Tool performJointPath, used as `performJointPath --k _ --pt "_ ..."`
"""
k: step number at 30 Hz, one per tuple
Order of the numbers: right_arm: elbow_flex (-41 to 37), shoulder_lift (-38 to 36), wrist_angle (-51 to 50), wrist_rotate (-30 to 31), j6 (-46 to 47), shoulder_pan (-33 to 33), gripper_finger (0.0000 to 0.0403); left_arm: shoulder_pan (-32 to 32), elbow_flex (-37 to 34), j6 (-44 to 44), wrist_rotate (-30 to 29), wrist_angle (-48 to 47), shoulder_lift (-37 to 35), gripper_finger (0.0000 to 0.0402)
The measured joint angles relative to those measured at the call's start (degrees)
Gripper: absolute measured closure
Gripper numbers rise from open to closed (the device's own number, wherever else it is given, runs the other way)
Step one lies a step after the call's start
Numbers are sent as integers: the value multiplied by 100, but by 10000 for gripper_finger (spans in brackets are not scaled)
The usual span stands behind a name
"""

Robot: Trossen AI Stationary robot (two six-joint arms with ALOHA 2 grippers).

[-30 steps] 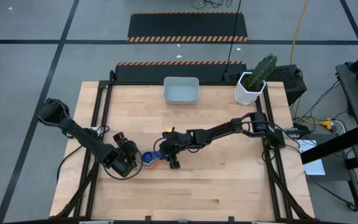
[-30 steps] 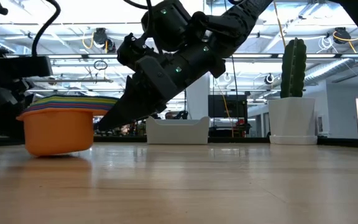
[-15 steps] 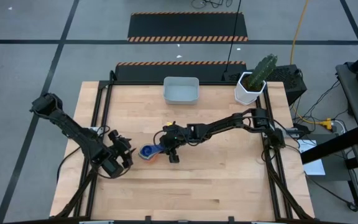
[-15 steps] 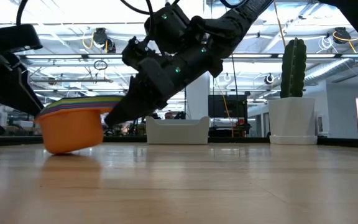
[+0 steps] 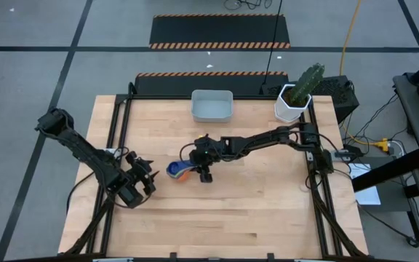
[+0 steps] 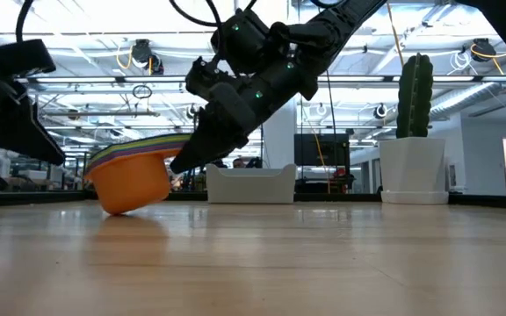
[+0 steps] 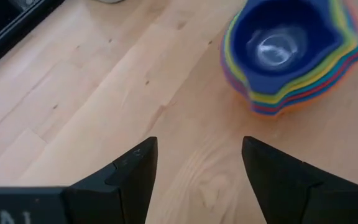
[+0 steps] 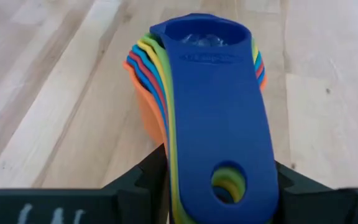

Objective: Nest measuring cups in basket
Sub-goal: Put the nested measuring cups into the gray bin

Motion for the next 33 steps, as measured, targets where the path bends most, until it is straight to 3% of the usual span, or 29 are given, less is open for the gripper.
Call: performJointPath --k 11,19,25,33 --pt "-2 0 -246 17 -20 2 261 17 -566 -17 -9 1010 2 165" --pt "-4 -18 -306 465 -31 50 196 17 -570 290 -12 1318 2 165" --pt "-4 -37 -348 436 -136 50 153 17 -570 311 -54 1339 2 165" --pt "-105 -37 217 267 -333 50 161 17 -570 437 -115 1530 2 165"
